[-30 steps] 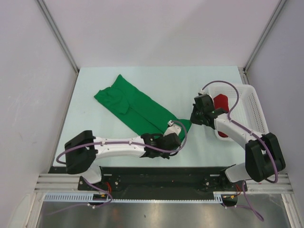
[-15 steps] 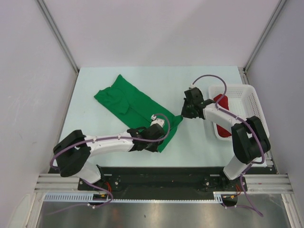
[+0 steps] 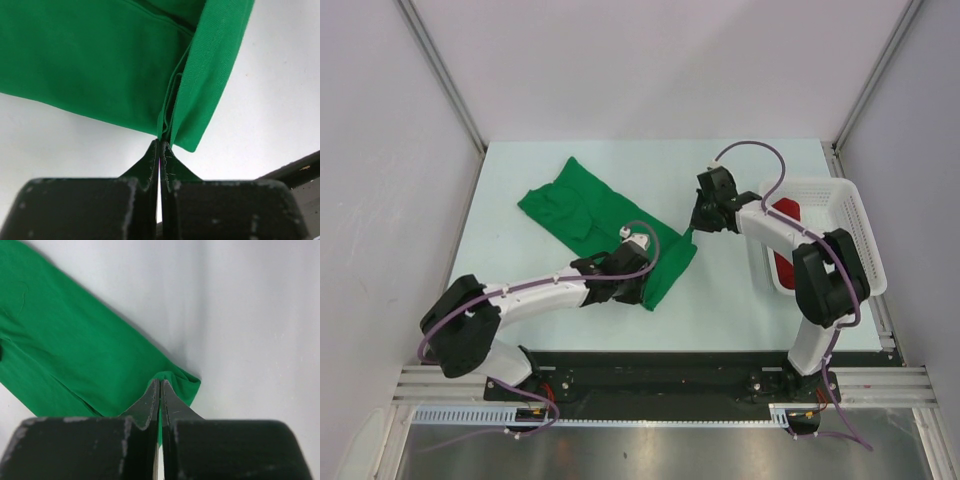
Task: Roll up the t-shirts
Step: Roll the T-shirt to the center of the board.
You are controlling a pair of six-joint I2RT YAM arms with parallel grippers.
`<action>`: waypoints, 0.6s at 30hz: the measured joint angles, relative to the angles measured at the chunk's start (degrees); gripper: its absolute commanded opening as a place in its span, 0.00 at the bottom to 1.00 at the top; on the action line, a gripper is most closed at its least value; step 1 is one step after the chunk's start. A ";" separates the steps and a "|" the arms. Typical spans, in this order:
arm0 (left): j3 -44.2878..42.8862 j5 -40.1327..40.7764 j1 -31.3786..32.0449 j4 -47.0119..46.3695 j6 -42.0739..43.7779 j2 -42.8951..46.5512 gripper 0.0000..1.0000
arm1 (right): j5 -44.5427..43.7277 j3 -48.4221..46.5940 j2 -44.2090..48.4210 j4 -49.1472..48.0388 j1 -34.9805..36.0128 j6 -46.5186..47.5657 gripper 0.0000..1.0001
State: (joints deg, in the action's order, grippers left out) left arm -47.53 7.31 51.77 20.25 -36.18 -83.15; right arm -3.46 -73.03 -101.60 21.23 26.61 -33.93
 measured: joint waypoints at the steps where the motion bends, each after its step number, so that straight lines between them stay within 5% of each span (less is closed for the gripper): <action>1: 0.04 -0.37 -0.66 0.00 0.07 0.04 0.00 | 0.00 -0.72 -0.61 0.28 0.07 0.00 0.00; 10: 2.10 -3.98 -7.48 -0.09 0.68 0.68 0.00 | -0.20 -6.67 -5.68 2.49 1.40 0.02 0.00; 18: 2.97 -6.56 -10.49 -0.44 1.68 0.68 0.00 | -0.85 -9.57 -8.59 4.15 2.71 0.48 0.15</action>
State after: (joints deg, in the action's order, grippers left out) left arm -44.56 0.75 41.28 19.81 -34.50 -82.48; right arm -4.32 -82.61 -110.19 25.39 29.32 -33.45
